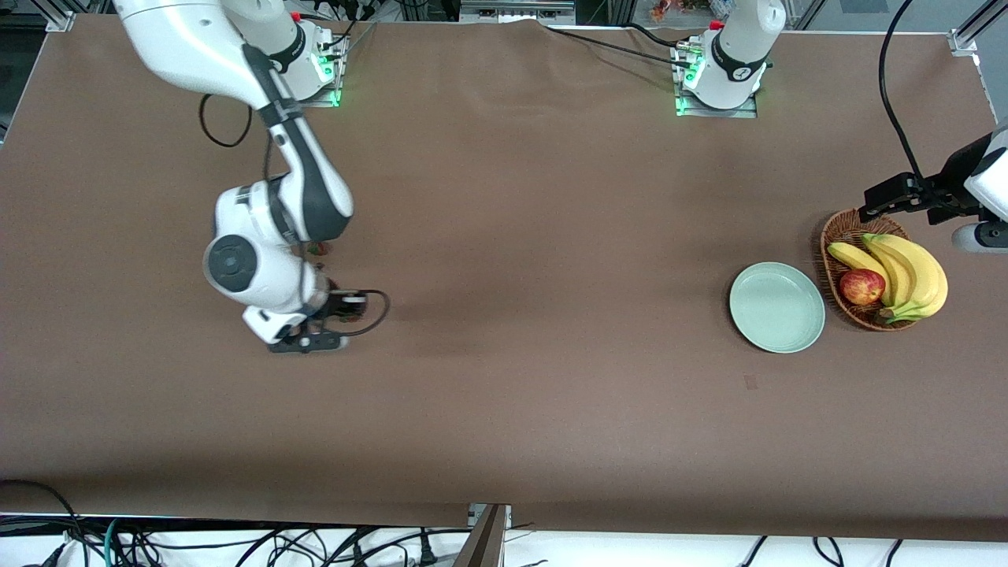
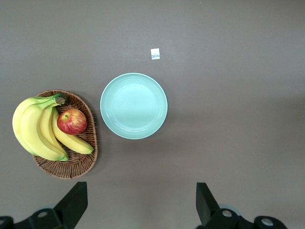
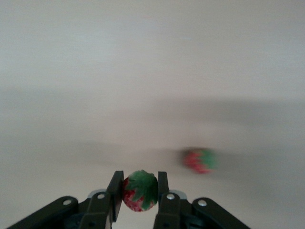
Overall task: Collect all strawberries into plate
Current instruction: 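Carry the strawberry toward the plate and release it mid-table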
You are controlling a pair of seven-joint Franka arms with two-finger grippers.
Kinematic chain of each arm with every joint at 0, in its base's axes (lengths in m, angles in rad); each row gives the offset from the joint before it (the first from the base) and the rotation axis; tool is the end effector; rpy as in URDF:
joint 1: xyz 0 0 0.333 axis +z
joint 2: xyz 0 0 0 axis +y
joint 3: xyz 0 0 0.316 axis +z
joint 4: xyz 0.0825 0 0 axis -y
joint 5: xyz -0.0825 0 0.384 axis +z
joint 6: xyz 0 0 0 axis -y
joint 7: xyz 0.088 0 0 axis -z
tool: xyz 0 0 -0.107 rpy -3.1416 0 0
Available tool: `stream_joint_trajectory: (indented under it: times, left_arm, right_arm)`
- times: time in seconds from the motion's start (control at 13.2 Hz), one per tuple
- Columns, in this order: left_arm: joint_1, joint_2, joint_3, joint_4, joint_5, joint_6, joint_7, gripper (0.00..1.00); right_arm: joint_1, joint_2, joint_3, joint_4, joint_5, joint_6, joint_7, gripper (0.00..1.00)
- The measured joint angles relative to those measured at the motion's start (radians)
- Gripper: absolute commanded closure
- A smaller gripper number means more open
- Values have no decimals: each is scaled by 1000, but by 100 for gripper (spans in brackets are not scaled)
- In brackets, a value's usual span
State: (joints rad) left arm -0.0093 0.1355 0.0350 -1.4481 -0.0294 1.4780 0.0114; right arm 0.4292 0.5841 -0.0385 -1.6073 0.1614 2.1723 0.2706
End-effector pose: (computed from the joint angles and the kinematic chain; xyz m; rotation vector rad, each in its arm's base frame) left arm 0.5856 0.0102 0.5969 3.1106 0.0203 -0.1635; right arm 0.6340 0.2715 0.2868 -3.0411 -0.0511 0.0808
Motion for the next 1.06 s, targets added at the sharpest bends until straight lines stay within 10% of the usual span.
stream_joint_trajectory:
  times: [0.46,0.84,1.06]
  left_arm:
    - [0,1,1,1,0,0,0,0]
    - [8,27,2,1,0,1,0,0]
    - [27,65,3,1,0,3,16,0]
  right_arm:
    - [289,160,22,283,69,32,499,59]
    - [434,316,53,358,125,481,1002,40]
    - [427,331,49,377,130,482,1053,26]
